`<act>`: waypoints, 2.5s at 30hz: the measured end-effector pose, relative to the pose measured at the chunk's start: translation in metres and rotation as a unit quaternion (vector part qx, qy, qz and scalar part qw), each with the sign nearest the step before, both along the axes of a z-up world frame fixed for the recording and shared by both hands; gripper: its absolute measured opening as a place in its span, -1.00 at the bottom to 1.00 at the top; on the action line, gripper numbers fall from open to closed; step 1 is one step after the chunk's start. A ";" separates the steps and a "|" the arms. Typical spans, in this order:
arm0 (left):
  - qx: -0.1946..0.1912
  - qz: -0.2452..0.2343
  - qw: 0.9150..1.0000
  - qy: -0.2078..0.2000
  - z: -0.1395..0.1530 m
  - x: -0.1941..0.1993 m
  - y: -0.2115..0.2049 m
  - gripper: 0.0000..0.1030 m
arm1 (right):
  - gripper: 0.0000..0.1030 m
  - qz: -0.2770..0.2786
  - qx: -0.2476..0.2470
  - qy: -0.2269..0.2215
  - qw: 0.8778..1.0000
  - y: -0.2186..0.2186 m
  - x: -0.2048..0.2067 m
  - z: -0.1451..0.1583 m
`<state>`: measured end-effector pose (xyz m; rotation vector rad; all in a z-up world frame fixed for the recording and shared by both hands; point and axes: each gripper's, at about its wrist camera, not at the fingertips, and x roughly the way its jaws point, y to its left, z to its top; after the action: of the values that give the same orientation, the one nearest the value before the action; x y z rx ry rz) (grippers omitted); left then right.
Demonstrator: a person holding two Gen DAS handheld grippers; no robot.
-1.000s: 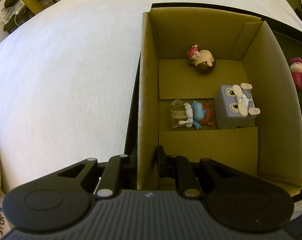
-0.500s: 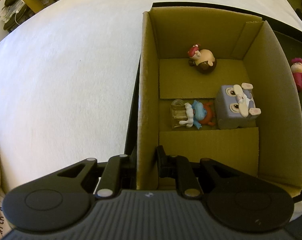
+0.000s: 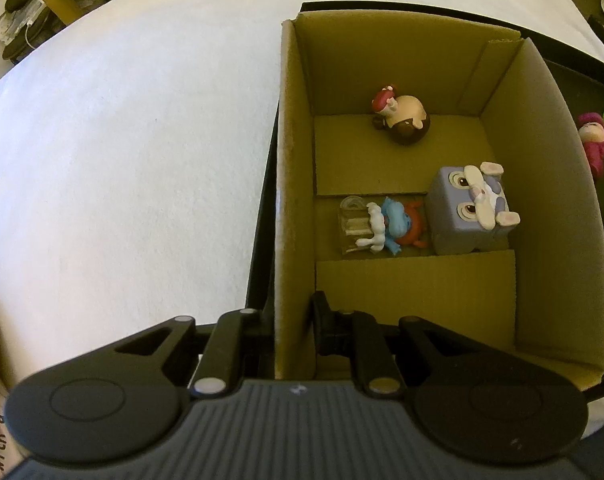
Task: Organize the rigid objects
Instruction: 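Close the right gripper on the white USB charger, then lift the white charger with the right gripper and carry it over the box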
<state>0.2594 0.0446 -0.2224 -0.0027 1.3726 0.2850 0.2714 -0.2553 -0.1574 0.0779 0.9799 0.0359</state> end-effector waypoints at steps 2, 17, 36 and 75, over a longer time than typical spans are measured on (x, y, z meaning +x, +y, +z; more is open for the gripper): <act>-0.002 0.001 1.000 0.000 0.000 0.000 0.001 -0.72 | -0.27 0.006 0.002 -0.008 1.000 0.004 -0.001 0.008; -0.013 -0.006 1.000 -0.003 0.001 -0.001 0.003 -0.75 | -0.27 0.045 0.007 -0.055 0.997 0.037 -0.008 0.049; -0.023 -0.013 1.000 -0.008 0.004 -0.006 0.007 -0.78 | -0.27 0.100 0.016 -0.076 0.992 0.092 -0.022 0.072; -0.051 -0.010 0.998 -0.020 0.007 -0.011 0.021 -0.79 | -0.26 0.201 0.038 -0.002 0.979 0.161 -0.024 0.035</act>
<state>0.2483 0.0658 -0.2151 -0.0800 1.3449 0.1963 0.2478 -0.0945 -0.1221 -0.0505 0.9779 0.4455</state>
